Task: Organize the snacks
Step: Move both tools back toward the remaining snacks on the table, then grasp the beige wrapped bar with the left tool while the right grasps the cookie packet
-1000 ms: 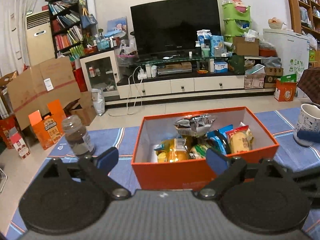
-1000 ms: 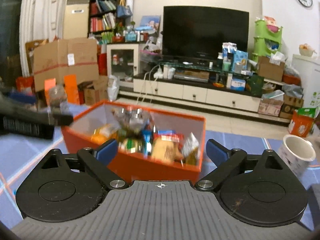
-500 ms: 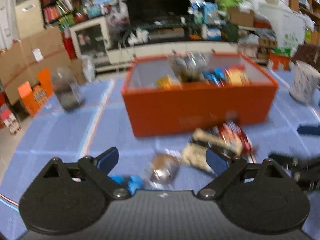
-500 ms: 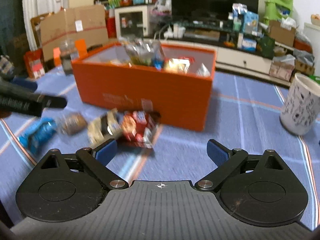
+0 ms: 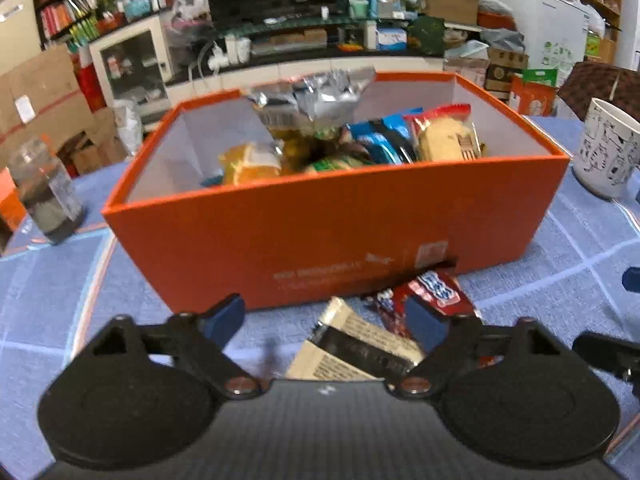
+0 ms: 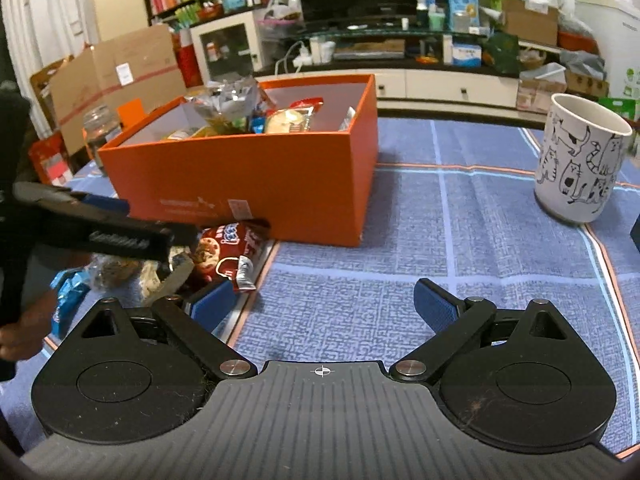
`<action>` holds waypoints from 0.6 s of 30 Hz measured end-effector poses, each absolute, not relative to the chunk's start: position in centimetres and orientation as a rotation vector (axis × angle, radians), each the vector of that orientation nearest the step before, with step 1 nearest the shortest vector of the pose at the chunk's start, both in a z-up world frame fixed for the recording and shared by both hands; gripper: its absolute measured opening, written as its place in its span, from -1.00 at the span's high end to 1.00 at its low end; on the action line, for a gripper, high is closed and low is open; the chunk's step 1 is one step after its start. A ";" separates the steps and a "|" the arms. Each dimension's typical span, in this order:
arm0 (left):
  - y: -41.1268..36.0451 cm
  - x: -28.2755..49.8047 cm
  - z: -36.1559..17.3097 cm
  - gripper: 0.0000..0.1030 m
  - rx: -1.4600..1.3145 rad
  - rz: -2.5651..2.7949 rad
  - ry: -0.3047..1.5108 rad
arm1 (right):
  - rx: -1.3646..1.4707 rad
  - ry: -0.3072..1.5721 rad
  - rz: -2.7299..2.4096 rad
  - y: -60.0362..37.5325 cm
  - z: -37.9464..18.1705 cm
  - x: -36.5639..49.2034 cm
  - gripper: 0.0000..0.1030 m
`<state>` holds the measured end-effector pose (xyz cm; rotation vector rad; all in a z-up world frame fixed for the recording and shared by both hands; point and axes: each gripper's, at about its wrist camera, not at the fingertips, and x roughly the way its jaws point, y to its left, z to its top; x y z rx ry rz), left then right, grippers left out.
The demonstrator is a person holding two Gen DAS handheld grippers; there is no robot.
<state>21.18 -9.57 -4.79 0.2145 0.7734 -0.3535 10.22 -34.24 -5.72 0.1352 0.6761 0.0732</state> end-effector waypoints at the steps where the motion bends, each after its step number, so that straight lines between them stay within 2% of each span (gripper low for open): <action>1: -9.4 21.0 -5.0 -0.43 0.212 -0.367 0.784 | 0.139 0.677 0.072 -34.4 -5.7 10.2 -0.75; 5: -8.9 18.8 -6.1 -0.26 0.213 -0.433 0.831 | 0.187 0.677 0.084 -34.9 -5.5 10.3 -0.76; 12: -8.2 11.9 -7.2 -0.27 0.262 -0.465 0.813 | 0.200 0.672 0.101 -34.6 -5.1 9.9 -0.77; 15: -7.5 9.8 -7.2 -0.28 0.272 -0.468 0.813 | 0.202 0.675 0.114 -34.4 -5.2 9.8 -0.77; 18: -6.5 8.7 -6.4 -0.47 0.280 -0.407 0.779 | 0.199 0.677 0.114 -33.8 -5.3 10.4 -0.77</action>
